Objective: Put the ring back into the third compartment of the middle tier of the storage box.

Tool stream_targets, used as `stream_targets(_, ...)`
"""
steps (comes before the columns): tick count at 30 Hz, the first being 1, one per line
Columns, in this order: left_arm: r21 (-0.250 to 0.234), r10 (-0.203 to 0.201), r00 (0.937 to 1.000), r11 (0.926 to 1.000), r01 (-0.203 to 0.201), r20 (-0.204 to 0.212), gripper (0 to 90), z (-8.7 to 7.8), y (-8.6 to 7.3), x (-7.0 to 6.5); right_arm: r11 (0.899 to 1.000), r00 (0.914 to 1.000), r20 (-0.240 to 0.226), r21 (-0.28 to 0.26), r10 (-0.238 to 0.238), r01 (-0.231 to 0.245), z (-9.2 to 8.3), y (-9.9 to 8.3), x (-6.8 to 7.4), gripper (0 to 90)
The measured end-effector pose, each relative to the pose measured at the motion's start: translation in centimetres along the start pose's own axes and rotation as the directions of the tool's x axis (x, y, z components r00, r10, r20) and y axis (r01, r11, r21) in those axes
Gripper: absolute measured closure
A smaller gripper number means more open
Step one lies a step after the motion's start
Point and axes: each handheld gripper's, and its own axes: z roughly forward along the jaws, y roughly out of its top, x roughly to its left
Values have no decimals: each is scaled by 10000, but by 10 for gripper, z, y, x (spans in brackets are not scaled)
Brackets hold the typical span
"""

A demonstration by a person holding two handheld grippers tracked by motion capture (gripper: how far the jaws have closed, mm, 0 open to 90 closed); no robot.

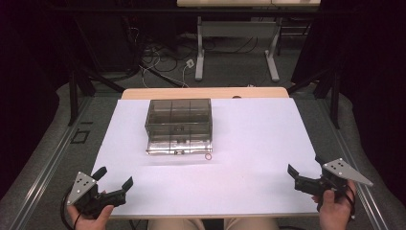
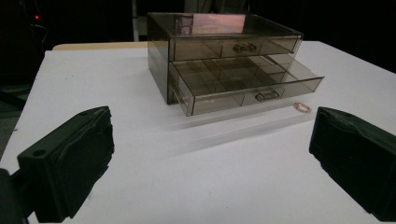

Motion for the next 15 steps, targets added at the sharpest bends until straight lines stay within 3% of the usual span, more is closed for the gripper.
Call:
stream_targets(4, 88, 78, 9998, 9999, -76, -161, 4, 4, -1, -4, 9999, 10000, 36, -96, -62, 62, 0, -2, 2, 0)
stream_targets(9, 31, -92, 9999, 10000, 92, -72, 4, 7, -1, -8, 10000, 10000, -53, 14, -75, 75, 4, -4, 4, 0)
stream_targets(12, -15, -14, 9999, 10000, 14, 104, 5, 6, -2, -10, 10000, 9998, -176, -30, -73, 72, 5, -4, 4, 0)
stream_targets(15, -88, -222, 9991, 9997, 225, 364, 6, 6, -2, -12, 9999, 9998, -189, -152, -34, 31, 7, -6, 5, 0)
